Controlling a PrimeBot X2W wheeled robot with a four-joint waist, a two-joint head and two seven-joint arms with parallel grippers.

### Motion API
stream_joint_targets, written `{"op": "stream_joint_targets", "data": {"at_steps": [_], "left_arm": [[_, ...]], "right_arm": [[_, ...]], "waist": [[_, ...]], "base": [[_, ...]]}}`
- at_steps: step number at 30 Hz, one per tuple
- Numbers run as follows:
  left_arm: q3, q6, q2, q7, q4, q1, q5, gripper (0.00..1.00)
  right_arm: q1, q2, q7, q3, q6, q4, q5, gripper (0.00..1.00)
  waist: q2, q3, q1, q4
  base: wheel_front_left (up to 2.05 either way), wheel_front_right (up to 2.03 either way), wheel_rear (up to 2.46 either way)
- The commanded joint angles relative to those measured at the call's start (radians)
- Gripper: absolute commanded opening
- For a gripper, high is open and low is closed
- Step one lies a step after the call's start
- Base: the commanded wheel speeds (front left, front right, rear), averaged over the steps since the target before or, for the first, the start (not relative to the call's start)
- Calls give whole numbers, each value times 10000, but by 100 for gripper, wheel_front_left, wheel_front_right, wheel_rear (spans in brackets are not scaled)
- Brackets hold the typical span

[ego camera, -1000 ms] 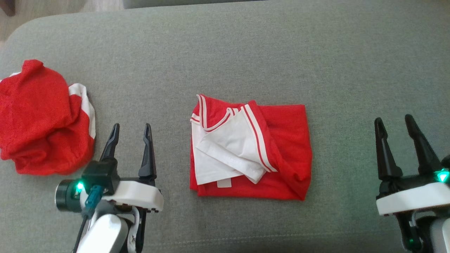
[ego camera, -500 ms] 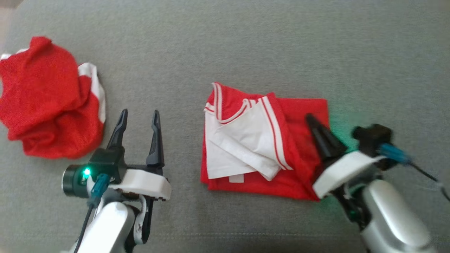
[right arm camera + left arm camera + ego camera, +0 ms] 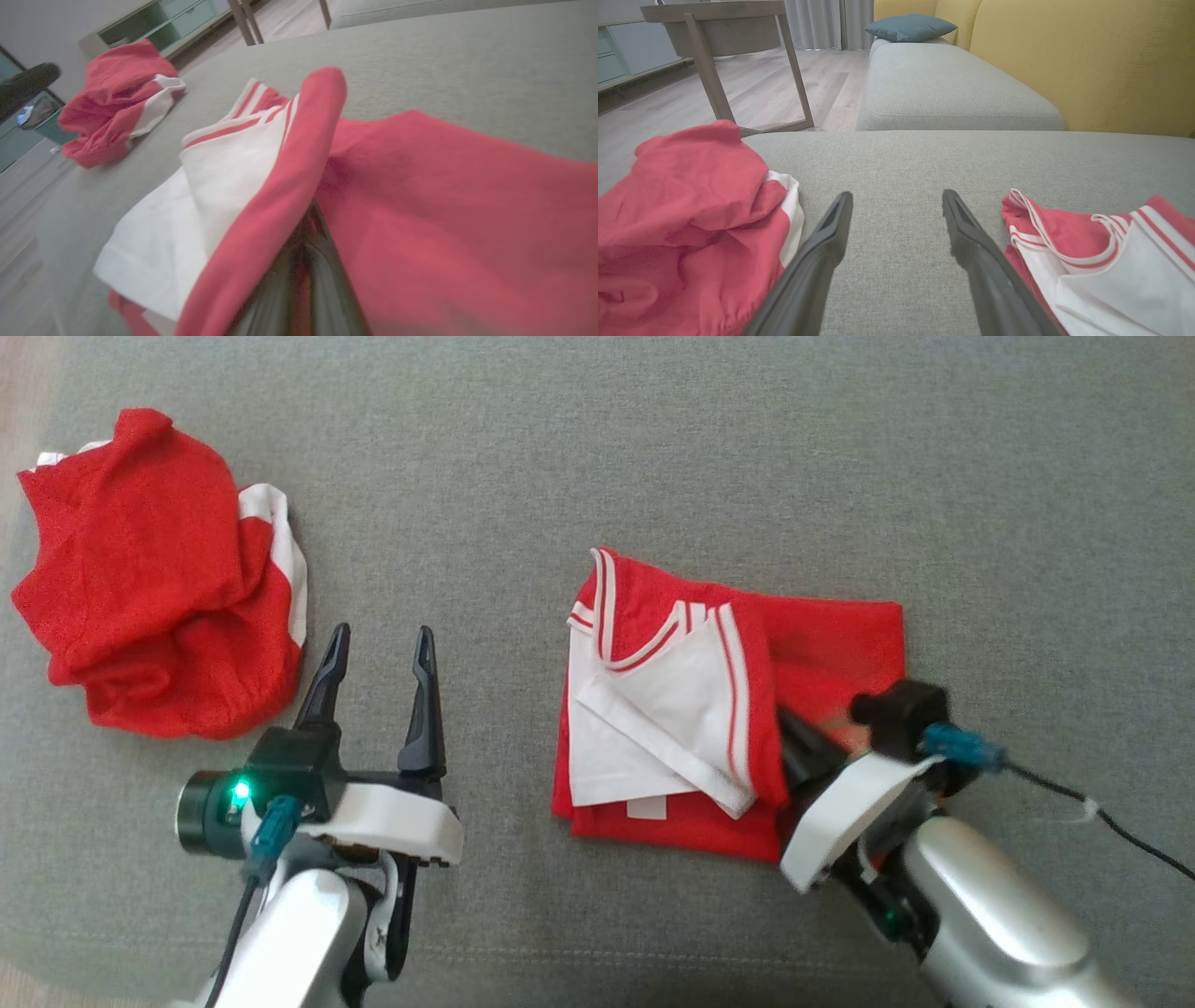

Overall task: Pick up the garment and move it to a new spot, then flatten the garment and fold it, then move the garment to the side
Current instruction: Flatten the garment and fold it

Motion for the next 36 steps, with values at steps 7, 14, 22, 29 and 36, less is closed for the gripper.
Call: {"op": "stream_joint_targets", "data": {"at_steps": [7,14,22,29,36], "left_arm": [[508,-43,62,-120,-246,-328,190,100],[566,-97,19,-122,-232,-342,234,100],[720,-94,37,-123,-176,-3,267,100],[984,-50,241,-123,-291,507,284,100],[1157,-90,558,-123,-314,989,268,100]], "right_arm": [[191,-614,189,1887,65,-1099,748,0],[110,-776,234,2527,65,-1195,1021,0],[430,-992,-1152,540,65,-1817,908,100],[1876,-546,-1540,-3743,65,-2726,-830,100],[3426,280,-604,-6051,65,-4318,-2315,100]], "waist": [[-1,-38,0,-122],[-1,-31,0,-149],[-1,-544,0,-260],[-1,-1156,0,-497],[-1,-1776,0,-792]], "base": [[0,0,0],[0,0,0],[0,0,0],[0,0,0],[0,0,0]]}}
